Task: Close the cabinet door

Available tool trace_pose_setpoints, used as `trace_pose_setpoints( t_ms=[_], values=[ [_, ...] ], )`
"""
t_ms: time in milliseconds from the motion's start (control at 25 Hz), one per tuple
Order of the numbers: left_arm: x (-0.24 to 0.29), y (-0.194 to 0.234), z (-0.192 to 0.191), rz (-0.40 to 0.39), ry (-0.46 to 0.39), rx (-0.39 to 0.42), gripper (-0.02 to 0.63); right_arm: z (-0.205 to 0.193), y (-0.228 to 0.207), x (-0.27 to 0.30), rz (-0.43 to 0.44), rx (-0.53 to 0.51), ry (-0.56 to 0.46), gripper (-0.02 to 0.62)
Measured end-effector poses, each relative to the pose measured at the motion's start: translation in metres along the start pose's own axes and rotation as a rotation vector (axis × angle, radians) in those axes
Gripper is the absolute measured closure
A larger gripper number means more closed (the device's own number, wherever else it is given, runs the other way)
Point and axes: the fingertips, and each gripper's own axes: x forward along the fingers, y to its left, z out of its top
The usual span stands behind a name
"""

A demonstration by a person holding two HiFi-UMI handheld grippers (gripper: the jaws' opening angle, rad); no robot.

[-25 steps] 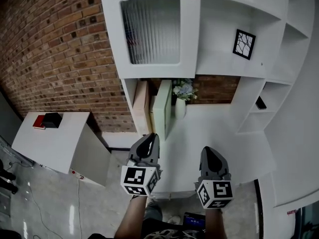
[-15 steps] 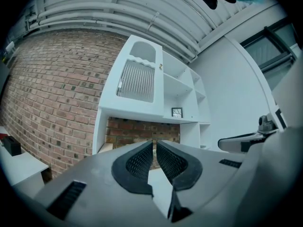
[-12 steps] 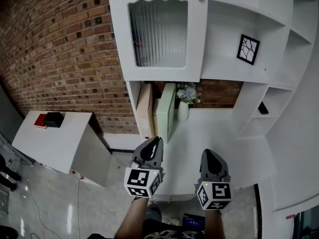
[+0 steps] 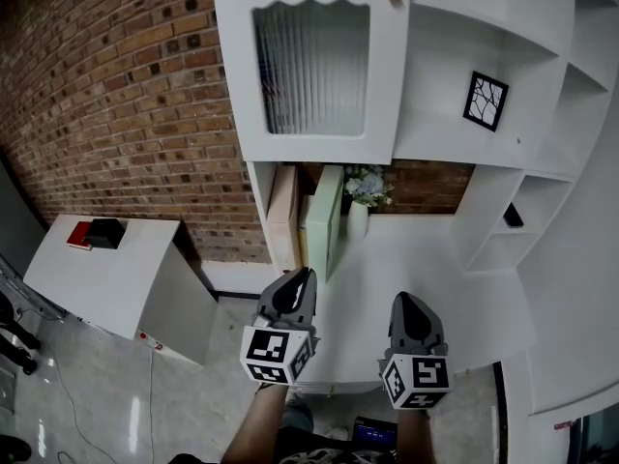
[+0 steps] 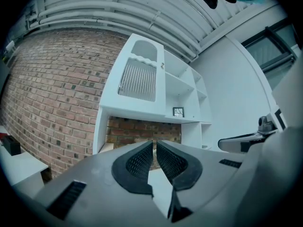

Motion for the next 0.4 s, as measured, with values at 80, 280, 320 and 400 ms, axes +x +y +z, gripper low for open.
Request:
trace_pose_setpoints(
  t_ms=[80,280,320,400],
  values=[
    [0.0002,0.0020,-0.0003,0.004,0.001,-0.005,0.574,-0.0005,0.0006,0.0016,0.002,-0.001,0.000,0.595],
    [0.0023,0.0046,-0.0011,0.001,0.002,0.010,0.574,-0.0002,0.0018,0.0043,0.004,-0.001,0.003,0.594],
    [0.0026,0.0048,-0.0008,0.002,0.003,0.009,0.573,0.0001,0.0016,0.0046,0.005,-0.002,0.003,0.594],
    [0.0031,0.0049,0.0001,0.004,0.002,0.007,0.574,0.0008,0.0011,0.0050,0.006,-0.003,0.004,0.594]
  ],
)
